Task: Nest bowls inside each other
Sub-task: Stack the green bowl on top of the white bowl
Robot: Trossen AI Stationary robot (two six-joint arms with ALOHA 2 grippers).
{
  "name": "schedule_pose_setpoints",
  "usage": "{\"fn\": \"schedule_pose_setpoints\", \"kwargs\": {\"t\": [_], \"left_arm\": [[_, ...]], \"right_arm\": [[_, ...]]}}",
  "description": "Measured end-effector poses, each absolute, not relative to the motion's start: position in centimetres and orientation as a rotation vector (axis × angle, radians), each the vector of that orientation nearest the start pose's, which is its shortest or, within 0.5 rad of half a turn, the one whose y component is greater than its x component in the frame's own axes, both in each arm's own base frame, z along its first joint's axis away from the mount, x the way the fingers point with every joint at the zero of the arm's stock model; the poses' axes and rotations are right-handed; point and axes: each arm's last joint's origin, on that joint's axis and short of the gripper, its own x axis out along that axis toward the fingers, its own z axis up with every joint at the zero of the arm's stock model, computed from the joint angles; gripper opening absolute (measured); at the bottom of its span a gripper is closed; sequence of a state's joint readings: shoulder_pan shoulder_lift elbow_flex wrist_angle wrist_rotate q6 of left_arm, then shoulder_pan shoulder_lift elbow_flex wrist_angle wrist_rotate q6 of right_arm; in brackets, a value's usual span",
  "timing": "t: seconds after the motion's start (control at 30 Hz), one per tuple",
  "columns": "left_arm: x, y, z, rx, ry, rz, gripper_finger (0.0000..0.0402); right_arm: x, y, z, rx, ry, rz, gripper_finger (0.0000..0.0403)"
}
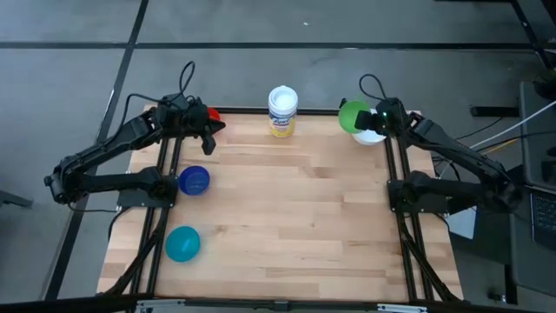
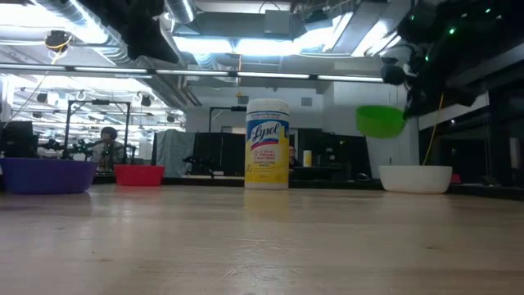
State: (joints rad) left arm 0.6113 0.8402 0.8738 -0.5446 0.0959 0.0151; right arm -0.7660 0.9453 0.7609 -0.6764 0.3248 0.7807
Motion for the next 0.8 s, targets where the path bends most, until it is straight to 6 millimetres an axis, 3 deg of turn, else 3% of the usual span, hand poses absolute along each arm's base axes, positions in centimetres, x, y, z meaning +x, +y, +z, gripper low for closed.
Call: {"fn": "schedule_pose_setpoints", "kwargs": {"t": [0.33, 0.8], "left_arm": [[14.2, 9.6, 32.1, -0.176, 0.487, 0.501, 0.0021], [14.2, 9.6, 32.1, -0.193, 0.482, 0.504, 0.0021]], "right_arm": [[10.9, -15.5, 24.0, 0.938, 0.537, -1.506, 0.0], [8.5, -17.1, 23.2, 0.986, 0.585, -1.64, 0.0]]}}
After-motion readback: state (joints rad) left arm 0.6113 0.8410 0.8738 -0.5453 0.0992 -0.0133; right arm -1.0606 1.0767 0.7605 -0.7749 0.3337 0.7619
